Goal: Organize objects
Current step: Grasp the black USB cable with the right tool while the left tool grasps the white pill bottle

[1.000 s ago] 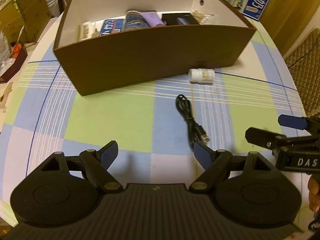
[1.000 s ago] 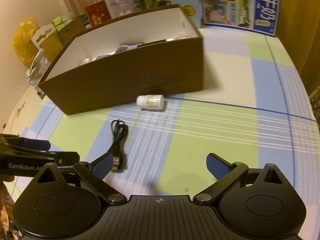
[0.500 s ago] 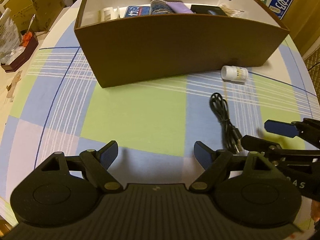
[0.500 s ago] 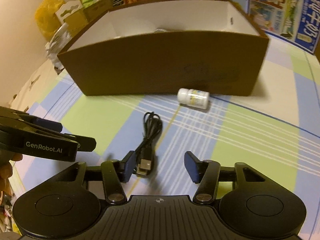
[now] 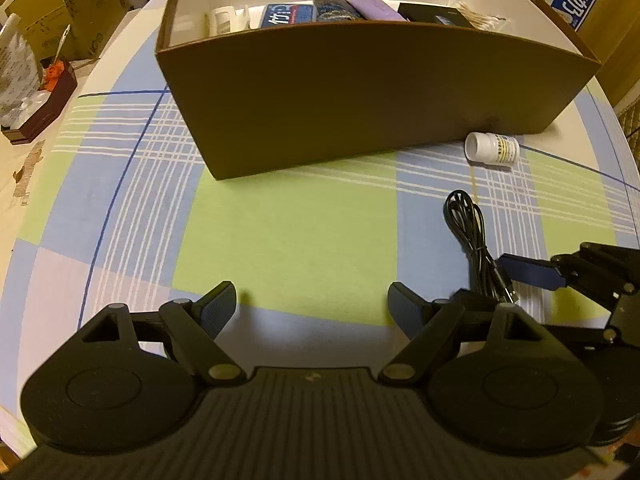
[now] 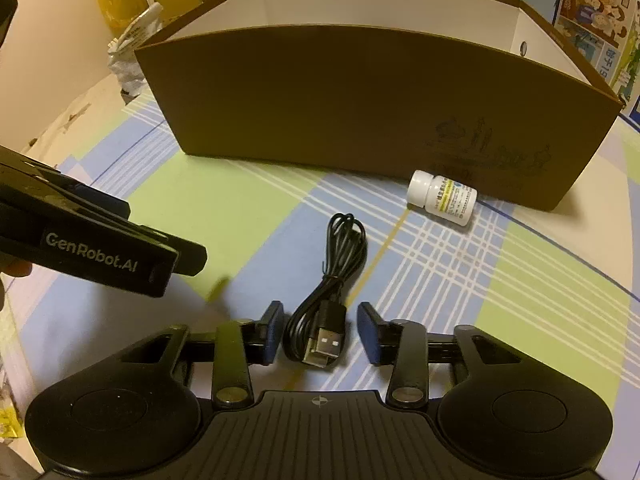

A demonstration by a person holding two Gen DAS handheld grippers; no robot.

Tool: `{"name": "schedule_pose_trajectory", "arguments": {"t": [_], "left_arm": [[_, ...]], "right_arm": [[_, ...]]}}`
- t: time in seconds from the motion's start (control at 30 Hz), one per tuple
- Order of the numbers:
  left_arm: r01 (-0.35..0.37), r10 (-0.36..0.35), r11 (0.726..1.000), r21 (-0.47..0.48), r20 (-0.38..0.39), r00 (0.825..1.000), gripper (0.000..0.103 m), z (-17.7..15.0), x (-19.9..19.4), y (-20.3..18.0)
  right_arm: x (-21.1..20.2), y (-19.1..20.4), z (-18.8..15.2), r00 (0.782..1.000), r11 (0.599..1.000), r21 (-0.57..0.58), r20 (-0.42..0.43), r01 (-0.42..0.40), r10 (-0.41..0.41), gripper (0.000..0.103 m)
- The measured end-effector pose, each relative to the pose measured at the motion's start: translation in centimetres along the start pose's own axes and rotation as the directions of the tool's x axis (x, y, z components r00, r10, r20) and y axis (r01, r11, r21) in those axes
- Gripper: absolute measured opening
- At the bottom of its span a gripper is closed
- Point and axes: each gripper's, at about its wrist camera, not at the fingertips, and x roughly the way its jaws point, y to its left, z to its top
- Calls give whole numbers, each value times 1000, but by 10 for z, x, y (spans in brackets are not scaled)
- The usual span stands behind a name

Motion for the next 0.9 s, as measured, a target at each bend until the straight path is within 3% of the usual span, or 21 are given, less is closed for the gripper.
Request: {"name": "schedule_pose_trajectory", "arguments": {"t": [0.23, 0.47, 0.9], "left_arm": [[19, -19, 999, 28, -2, 1000, 80, -1, 3, -8], [62, -62, 995, 74, 5, 998, 80, -6, 8, -25], [161, -172, 973, 164, 56, 984, 80, 4, 26, -72]], "right_arm": [[-6, -9, -8, 1000, 1000, 9, 3, 24, -24, 27], [-25, -42, -27, 997, 991, 101, -2, 83, -83, 26], [-46, -111, -33, 969, 925, 300, 11, 231, -246, 26]]}}
